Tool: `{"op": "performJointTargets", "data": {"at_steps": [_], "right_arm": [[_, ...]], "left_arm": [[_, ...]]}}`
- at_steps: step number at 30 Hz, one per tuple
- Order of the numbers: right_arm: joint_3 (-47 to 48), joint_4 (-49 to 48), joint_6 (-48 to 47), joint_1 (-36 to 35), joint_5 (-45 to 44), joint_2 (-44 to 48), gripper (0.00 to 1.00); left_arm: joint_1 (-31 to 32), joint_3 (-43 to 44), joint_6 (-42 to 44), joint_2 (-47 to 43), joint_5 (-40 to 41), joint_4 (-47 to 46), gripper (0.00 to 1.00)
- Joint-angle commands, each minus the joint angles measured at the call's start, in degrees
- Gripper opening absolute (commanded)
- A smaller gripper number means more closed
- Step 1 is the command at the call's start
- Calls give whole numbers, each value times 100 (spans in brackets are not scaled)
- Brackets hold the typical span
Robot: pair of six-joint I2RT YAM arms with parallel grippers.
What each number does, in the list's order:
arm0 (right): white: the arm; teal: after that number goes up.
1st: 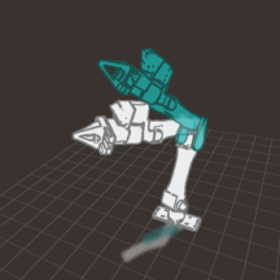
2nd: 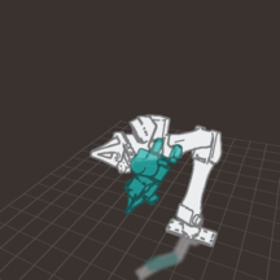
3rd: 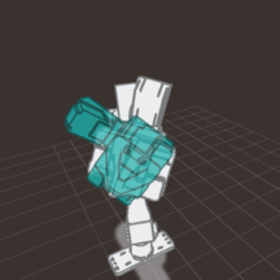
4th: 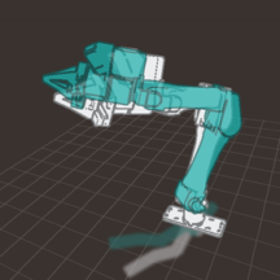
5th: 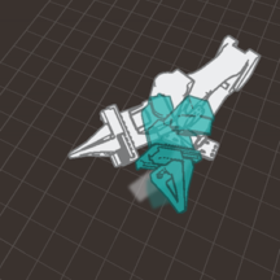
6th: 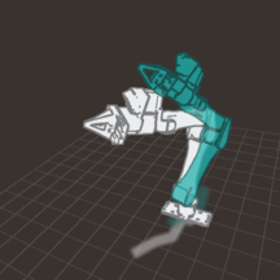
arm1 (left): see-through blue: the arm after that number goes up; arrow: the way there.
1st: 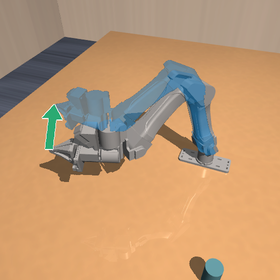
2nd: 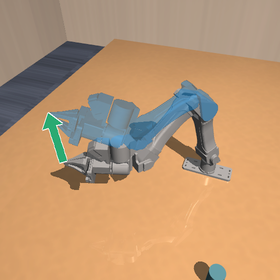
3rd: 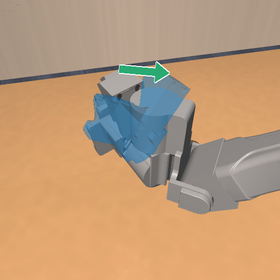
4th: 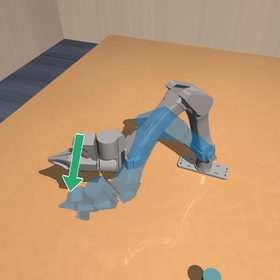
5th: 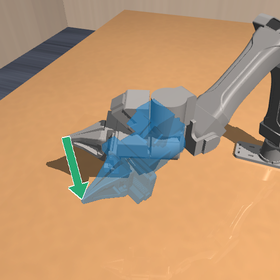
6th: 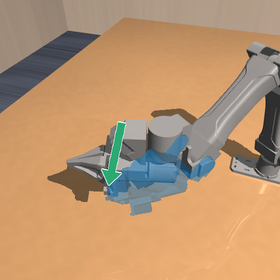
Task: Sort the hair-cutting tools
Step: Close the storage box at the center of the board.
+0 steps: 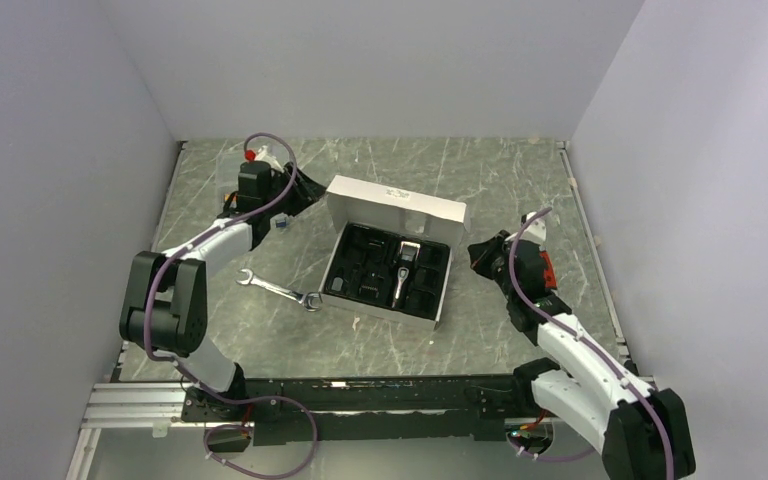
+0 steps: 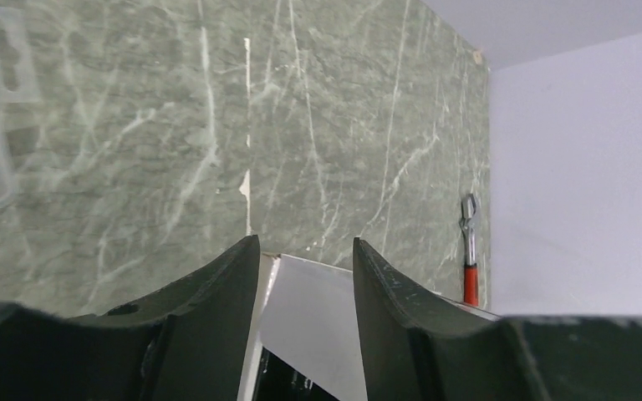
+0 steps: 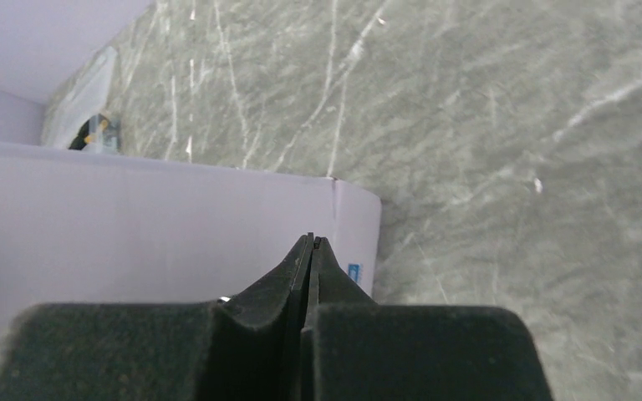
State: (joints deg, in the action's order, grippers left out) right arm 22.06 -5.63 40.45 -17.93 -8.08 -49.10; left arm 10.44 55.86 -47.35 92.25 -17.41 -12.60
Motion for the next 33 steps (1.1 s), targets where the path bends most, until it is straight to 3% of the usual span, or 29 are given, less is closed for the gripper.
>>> {"op": "performJointTargets", "data": {"at_steps": [1, 12, 33], "right_arm": [[287, -1071, -109, 25, 372, -352, 0], [290, -1608, -13, -9, 1422, -856, 0], [-288, -1193, -27, -138, 1303, 2, 0]], "left_arm": [[151, 228, 117, -20, -186, -348, 50], [573, -117, 36, -116, -358, -675, 49], [1005, -763, -75, -816, -320, -796, 50]]}}
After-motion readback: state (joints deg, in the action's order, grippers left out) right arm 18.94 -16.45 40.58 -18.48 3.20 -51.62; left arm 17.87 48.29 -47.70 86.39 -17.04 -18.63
